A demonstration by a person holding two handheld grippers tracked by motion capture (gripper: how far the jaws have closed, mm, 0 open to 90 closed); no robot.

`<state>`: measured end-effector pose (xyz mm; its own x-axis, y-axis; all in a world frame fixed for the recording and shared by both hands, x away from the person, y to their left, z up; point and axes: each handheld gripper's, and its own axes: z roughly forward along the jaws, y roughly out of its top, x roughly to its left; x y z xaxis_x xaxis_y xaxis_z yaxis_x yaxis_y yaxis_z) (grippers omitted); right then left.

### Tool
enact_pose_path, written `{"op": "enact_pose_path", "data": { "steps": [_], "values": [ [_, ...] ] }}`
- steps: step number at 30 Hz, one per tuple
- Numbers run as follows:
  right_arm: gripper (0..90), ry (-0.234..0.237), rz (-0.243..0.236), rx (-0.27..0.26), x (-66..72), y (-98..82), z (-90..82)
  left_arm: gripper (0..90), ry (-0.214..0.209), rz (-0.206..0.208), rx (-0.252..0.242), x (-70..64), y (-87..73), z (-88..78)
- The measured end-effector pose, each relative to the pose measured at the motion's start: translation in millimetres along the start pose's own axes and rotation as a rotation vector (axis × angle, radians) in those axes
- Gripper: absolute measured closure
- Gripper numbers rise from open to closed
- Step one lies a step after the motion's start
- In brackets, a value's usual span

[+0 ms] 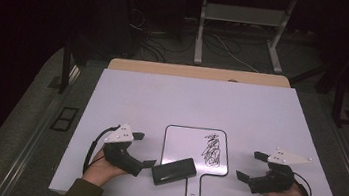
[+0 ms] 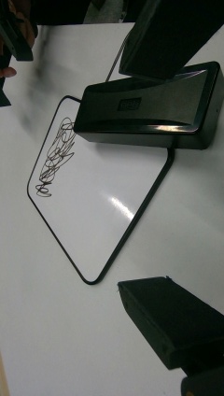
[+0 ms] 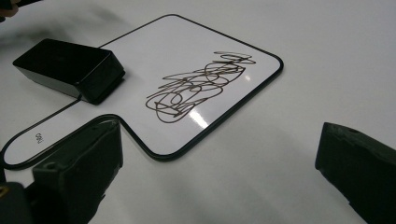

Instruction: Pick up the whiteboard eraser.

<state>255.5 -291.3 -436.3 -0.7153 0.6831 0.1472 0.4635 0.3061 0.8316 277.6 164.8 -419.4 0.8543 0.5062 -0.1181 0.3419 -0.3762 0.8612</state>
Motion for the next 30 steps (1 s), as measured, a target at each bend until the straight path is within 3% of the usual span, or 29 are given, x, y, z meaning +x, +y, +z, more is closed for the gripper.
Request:
{"op": "enact_pose_path", "data": {
  "steps": [14,30],
  "values": [
    [0.0,-0.001,0.006,-0.013,-1.5,0.1,-3.4,0.0,0.004,0.009,-0.002,-0.8,3.1,-0.3],
    [0.0,-0.005,0.006,-0.015,-1.4,0.1,-2.6,0.0,-0.021,0.019,-0.016,-8.1,11.4,5.7]
  ]
}}
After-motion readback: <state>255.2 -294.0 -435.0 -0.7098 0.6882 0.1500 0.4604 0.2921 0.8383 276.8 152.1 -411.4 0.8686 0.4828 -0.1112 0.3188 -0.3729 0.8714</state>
